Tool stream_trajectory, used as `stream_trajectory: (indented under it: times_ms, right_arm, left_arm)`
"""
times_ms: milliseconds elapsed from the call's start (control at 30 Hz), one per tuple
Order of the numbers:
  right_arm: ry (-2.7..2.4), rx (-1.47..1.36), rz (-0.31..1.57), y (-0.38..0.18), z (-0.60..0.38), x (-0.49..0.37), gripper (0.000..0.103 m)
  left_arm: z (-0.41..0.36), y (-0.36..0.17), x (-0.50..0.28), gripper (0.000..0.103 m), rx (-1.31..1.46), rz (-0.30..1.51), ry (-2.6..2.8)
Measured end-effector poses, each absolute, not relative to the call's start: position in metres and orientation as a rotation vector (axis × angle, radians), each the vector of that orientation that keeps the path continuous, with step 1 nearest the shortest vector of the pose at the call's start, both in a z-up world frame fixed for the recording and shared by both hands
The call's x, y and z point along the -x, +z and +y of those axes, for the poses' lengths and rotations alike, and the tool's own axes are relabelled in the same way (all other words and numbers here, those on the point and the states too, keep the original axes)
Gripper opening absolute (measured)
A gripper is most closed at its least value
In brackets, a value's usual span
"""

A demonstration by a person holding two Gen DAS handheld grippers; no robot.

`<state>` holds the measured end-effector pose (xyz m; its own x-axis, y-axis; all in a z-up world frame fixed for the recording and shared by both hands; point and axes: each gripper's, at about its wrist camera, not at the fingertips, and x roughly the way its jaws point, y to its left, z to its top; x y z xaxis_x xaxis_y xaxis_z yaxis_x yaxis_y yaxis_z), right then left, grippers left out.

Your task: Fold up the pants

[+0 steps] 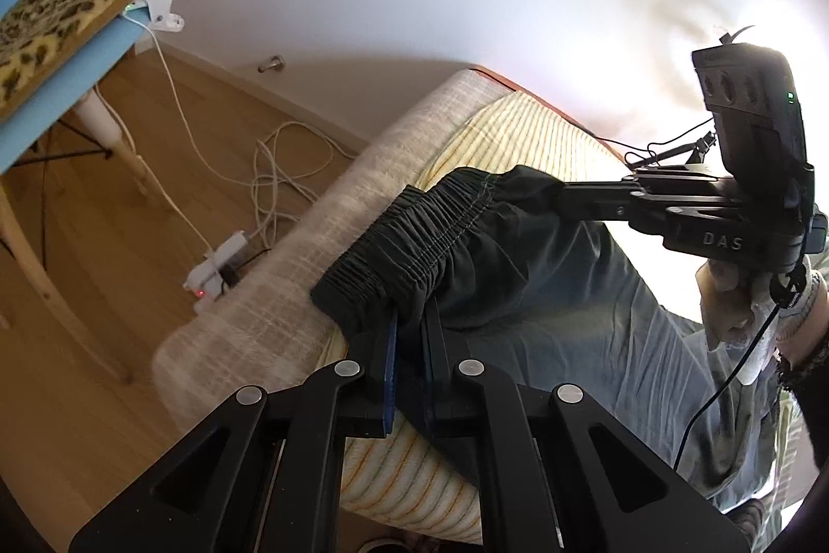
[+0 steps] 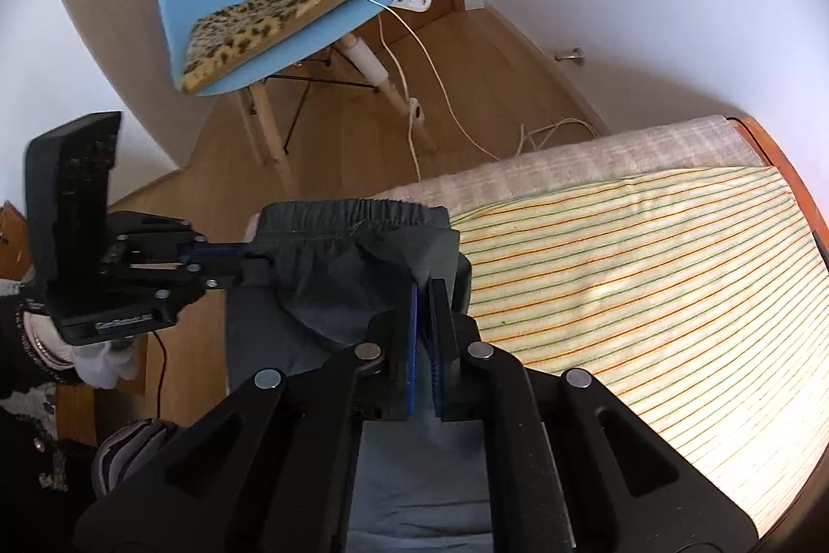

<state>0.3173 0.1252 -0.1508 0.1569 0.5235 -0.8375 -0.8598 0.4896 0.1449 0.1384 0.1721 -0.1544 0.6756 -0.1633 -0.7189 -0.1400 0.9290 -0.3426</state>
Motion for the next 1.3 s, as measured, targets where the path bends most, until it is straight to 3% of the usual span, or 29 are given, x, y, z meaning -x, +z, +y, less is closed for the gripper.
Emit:
stream_trajectory:
  times_ms: [633, 867, 1233, 1300]
  right_arm:
    - [0.977, 0.444, 1.040, -0.184, 0.135, -0.322, 0.005]
    - [0.963, 0.404, 0.975, -0.171, 0.145, -0.333, 0.005]
    - [0.918, 0.437, 1.064, -0.201, 0.147, -0.338, 0.005]
    - [0.903, 0.402, 1.070, -0.195, 0.141, -0.340, 0.011]
  left_arm:
    - [0.175, -0.182, -0.148, 0.006, 0.378, 0.883, -0.012]
    - [0.180, -0.178, -0.152, 0.006, 0.375, 0.848, 0.025]
    - [0.183, -0.191, -0.158, 0.007, 0.375, 0.899, 0.017]
    - [0.185, -0.189, -0.156, 0.009, 0.396, 0.897, 0.018]
